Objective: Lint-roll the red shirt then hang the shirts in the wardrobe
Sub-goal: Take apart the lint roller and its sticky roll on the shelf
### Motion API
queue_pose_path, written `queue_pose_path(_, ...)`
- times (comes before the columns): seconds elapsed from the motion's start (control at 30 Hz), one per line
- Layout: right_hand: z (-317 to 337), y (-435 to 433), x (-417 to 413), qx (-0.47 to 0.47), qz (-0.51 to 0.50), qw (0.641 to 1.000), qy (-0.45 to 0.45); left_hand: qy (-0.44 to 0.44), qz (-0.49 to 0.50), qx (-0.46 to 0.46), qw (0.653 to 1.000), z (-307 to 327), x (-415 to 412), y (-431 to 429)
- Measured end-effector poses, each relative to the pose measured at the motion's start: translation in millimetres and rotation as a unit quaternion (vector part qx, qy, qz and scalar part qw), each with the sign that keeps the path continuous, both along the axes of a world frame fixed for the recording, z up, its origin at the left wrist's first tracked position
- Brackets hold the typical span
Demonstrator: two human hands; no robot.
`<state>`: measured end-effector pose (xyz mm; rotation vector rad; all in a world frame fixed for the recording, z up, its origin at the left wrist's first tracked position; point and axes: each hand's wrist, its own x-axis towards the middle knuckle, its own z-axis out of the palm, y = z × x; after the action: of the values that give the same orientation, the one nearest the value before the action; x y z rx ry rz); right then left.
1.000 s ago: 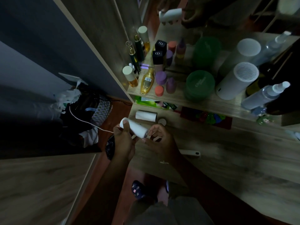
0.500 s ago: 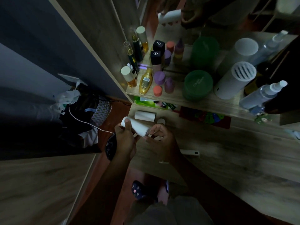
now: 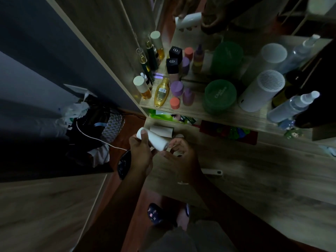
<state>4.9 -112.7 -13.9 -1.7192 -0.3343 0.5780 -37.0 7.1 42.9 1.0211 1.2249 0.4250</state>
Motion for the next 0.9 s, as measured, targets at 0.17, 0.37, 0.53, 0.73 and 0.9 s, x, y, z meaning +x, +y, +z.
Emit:
queue_pose_path(0.17,1,-4,5,0.013,0.01,1.0,0.022,0.001,0.0,-0.003,1.0,-5,2,0)
queue_pose_path(0.37,0,-2,10,-0.031,0.006,0.999,0.025,0.001,-0.018,0.016,1.0,-5,6,2)
queue_pose_path(0.53,0,1,12,-0.029,0.014,0.999,-0.002,0.013,-0.011,0.007,1.0,-10,10,0)
queue_pose_path(0.73,-5,-22,42,-0.061,0.069,0.99,0.104,0.034,0.002,0.009,0.999,-18,16,-3)
queue_pose_path(0.9,-52,-40,70,-0.202,0.019,0.979,0.003,0.076,0.009,0.063,0.995,-24,14,1)
